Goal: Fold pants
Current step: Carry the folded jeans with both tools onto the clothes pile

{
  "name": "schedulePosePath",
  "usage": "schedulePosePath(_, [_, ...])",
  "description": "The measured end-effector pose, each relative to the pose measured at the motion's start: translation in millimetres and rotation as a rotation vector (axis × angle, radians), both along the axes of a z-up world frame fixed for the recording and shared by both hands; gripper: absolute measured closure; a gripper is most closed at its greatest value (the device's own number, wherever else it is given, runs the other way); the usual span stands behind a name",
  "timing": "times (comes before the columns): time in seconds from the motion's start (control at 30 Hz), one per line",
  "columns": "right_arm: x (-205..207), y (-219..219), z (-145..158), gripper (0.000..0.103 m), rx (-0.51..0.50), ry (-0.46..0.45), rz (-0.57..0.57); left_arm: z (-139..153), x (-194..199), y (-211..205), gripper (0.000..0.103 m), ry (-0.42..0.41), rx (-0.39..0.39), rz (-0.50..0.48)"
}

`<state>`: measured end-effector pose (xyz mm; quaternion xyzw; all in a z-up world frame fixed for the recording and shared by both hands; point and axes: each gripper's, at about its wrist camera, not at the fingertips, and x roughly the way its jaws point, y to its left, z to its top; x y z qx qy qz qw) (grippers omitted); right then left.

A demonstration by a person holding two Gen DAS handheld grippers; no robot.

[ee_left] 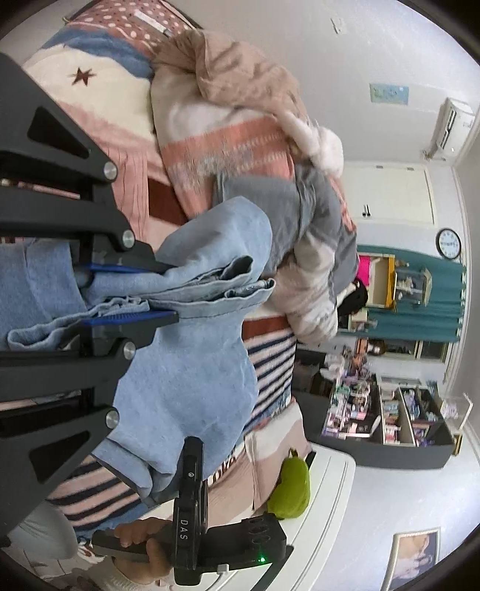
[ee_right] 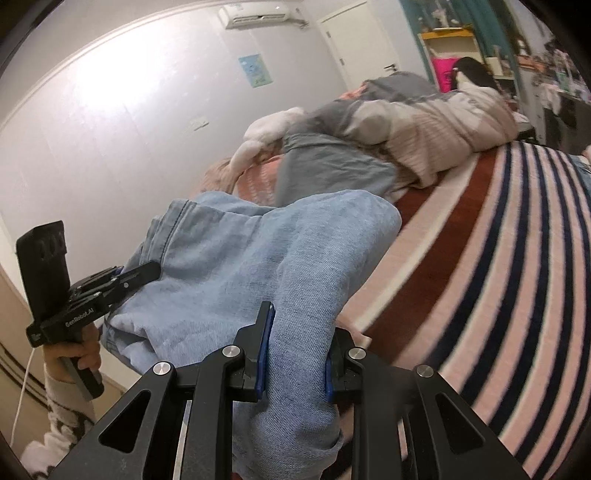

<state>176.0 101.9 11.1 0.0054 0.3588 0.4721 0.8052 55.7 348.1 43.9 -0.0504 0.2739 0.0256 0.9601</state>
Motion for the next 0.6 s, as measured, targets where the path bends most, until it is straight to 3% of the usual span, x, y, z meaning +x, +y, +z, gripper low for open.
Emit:
schedulePosePath(0.37, [25, 75, -34, 0.087, -0.026, 0.068, 0.074, -20, 6, 66, 0.089, 0.050, 0.024, 0.071])
schedulePosePath(0.6, [31, 86, -63, 0.087, -0.086, 0.125, 0.077, -57, 21, 86, 0.087, 0.158, -0.024, 0.066])
